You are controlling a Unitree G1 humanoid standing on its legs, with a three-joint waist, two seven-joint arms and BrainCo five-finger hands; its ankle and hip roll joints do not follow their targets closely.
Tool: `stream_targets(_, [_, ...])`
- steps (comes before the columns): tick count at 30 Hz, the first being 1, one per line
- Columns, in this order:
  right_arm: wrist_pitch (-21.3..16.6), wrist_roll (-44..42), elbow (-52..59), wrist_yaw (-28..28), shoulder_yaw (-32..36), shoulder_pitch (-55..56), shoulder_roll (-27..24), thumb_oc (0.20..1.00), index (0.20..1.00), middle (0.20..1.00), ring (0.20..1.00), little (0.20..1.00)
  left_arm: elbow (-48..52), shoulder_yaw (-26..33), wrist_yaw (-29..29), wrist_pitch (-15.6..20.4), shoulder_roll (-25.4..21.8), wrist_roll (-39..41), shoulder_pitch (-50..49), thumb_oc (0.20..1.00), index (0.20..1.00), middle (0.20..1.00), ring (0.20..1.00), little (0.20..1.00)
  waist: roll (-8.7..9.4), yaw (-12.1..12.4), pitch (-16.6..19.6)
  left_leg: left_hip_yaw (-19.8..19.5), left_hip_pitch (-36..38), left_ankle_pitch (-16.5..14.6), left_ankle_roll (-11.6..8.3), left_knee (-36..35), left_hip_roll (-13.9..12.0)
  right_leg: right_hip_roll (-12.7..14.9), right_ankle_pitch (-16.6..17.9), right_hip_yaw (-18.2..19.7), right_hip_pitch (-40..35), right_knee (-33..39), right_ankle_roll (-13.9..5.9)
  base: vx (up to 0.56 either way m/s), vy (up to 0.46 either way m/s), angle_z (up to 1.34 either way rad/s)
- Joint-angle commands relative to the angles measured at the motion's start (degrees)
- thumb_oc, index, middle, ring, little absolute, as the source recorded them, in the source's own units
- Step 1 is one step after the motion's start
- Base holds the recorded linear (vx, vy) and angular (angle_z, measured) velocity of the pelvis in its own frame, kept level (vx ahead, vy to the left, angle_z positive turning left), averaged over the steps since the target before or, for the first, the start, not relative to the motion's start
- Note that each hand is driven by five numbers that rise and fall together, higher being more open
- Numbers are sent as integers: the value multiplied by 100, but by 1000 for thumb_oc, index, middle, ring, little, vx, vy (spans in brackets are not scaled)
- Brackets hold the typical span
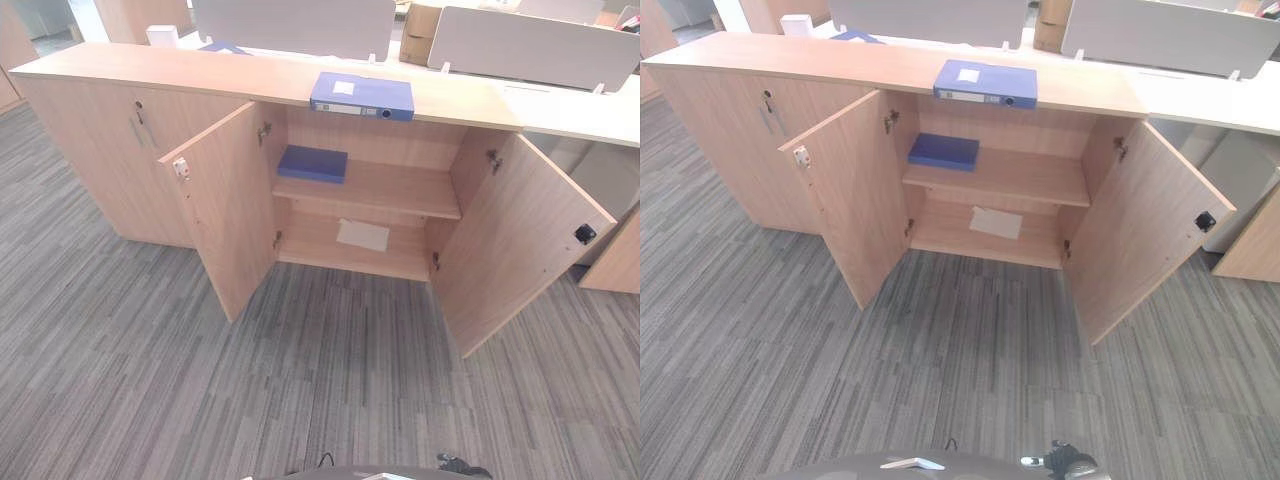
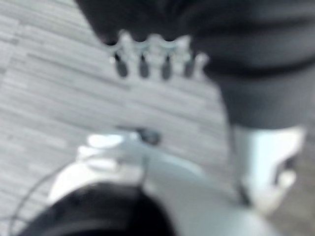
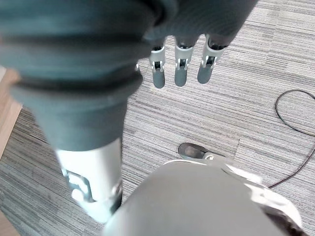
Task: Put the empty folder in the office cabinet
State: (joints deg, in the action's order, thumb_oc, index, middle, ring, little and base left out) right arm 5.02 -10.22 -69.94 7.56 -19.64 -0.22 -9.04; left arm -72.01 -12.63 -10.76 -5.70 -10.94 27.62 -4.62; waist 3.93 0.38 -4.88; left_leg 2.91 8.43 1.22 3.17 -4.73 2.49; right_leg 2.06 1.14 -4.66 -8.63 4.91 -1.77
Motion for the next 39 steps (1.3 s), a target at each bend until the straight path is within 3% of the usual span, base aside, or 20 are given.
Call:
stream_targets(1, [8,-66,-69,43,-67,-206,-223,1000,1000,1000,1000,1000,-424,98,-7,150,178,-283,301,1000,1000,1000,1000,1000,-173,-13,-145,168,7,-447,30,-27,191,-317,-39,-168,-16,-10,-128,0,0,0])
stream_targets(39, [-26,-142,-63,47,-37,-188,-183,1000,1000,1000,1000,1000,-515,182,56,292,205,-308,280,1000,1000,1000,1000,1000,-160,-14,-224,177,32,-445,24,-27,181,-337,-59,-162,-25,-29,-103,0,0,0])
